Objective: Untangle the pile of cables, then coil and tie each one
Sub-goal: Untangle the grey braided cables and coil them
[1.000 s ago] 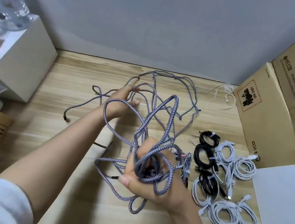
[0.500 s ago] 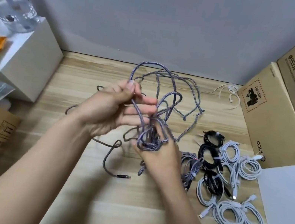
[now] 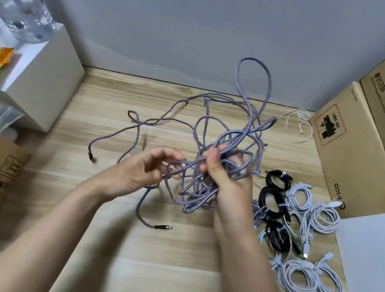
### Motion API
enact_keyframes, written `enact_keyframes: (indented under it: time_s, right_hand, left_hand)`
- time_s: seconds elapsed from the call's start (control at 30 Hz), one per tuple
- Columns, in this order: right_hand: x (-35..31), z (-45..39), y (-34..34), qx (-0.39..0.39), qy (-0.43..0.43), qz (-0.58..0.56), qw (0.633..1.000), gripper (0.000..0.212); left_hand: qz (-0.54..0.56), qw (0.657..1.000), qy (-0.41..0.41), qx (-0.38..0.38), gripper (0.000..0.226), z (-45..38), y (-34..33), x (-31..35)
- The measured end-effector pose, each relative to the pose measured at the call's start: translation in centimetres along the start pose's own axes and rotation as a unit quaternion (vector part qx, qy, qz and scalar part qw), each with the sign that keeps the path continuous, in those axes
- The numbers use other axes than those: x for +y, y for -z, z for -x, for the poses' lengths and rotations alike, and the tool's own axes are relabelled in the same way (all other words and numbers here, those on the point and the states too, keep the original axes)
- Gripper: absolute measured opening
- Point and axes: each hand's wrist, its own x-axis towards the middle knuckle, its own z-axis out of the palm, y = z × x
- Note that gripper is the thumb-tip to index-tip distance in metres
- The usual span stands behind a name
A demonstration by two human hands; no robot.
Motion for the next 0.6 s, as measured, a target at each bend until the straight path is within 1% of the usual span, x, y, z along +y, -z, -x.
enact_keyframes:
  time_s: [0.03,0.07,0.1,0.2,0.27,0.3,0.33,0.4,0.47,0.53,0.57,0.6]
  right_hand:
    - [-0.4,-0.2,0.0,0.004,-0.004,-0.034,0.999,0.017]
    - [-0.7,-0.4,0.0,0.005,-0.008,-0.061,0.998,0.019]
    - [-1.0,-0.6,0.0,0.001,-0.013,-0.087,0.996,0.018]
    - [-2.2,-0.8,0.2,-0.040,-0.031,-0.158,0.986,0.017]
    - [-3.0,-1.0,0.5,-0.040,-0.024,-0.185,0.982,0.011]
    - [-3.3,-1.1,0.6,-0.033,-0.014,-0.190,0.981,0.011]
    - [-3.4,-1.2,0.8,-0.031,-0.002,-0.185,0.982,0.016]
    - [-3.1,-1.4,1.2,-0.024,0.003,-0.159,0.987,0.022]
    - [-2.4,-1.5,1.6,-0.014,-0.005,-0.121,0.992,0.026]
    - [-1.3,-1.4,1.6,-0.013,0.007,-0.058,0.998,0.023]
    - [-0.8,-1.4,1.5,-0.018,0.008,-0.023,1.000,0.019]
    - [-0.3,-1.3,1.4,-0.027,0.001,0.006,1.000,0.020]
  left_hand:
    - [0.007,0.999,0.008,-0.039,0.058,0.0,-0.2,-0.6]
    - [0.015,0.998,0.013,-0.054,0.053,0.0,-0.3,-1.1]
    - [0.010,0.998,0.016,-0.052,0.041,-0.1,-0.5,-1.5]
    - [-0.053,0.998,0.032,0.002,0.022,-1.0,-0.6,-2.8]
    - [-0.105,0.992,0.039,0.053,0.005,-1.4,0.1,-4.0]
    - [-0.127,0.986,0.038,0.099,0.005,-1.6,0.5,-4.4]
    - [-0.137,0.978,0.032,0.153,0.009,-1.8,0.9,-4.7]
    - [-0.088,0.964,0.021,0.248,0.023,-2.0,1.0,-3.6]
    - [-0.003,0.955,-0.004,0.298,0.032,-2.2,1.0,-1.9]
    - [0.073,0.949,-0.054,0.301,0.033,-2.3,0.9,-0.2]
    - [0.101,0.948,-0.073,0.292,0.034,-2.2,0.7,0.8]
    - [0.136,0.948,-0.086,0.276,0.036,-2.2,0.1,2.0]
